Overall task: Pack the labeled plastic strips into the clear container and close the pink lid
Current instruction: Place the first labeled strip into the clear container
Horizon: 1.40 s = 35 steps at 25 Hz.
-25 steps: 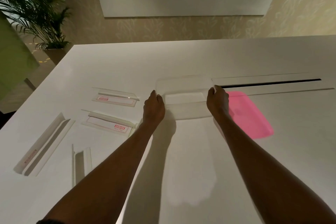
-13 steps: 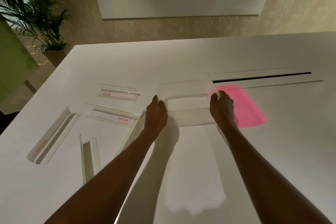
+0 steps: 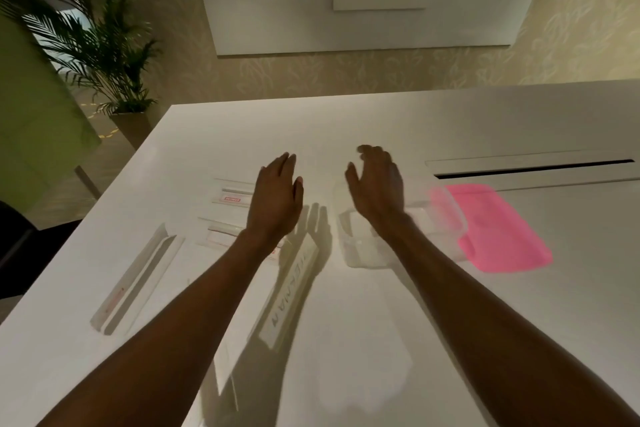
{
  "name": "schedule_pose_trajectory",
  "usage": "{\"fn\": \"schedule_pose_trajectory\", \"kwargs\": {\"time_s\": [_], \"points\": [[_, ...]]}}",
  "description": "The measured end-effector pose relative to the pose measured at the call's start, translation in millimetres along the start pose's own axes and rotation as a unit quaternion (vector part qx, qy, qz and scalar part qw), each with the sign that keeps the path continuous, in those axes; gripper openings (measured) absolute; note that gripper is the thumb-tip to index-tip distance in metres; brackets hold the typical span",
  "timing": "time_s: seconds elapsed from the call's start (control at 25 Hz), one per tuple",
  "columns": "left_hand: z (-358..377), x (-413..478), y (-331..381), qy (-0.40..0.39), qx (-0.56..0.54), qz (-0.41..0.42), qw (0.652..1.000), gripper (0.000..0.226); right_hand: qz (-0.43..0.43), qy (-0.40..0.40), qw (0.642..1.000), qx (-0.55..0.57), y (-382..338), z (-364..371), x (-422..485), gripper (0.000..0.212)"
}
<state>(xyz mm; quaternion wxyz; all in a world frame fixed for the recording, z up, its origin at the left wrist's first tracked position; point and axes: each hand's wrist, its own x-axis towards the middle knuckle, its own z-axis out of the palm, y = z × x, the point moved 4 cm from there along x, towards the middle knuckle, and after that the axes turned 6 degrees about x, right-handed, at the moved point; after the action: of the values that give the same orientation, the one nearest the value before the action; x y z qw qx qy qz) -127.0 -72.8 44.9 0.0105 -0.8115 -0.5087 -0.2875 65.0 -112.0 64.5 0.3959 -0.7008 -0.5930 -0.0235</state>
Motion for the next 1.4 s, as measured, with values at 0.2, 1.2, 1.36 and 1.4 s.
{"fn": "schedule_pose_trajectory", "kwargs": {"time_s": [0.2,1.2,1.36,1.4], "points": [[7,28,-89,-0.062,0.077,-0.004,0.995,0.056,-0.080,-0.143,0.986,-0.027,-57,79,14,0.035],[6,61,-138,-0.073,0.123,0.047,0.989,0.019,-0.117,-0.163,0.978,-0.062,-105,129,28,0.025],[-35,46,-128,0.031,-0.055,0.002,0.998,0.013,-0.092,-0.095,0.974,0.184,-115,81,13,0.036],[-43,40,-126,0.053,-0.118,-0.018,0.991,0.011,-0.076,-0.078,0.968,0.226,-115,72,10,0.037]]}}
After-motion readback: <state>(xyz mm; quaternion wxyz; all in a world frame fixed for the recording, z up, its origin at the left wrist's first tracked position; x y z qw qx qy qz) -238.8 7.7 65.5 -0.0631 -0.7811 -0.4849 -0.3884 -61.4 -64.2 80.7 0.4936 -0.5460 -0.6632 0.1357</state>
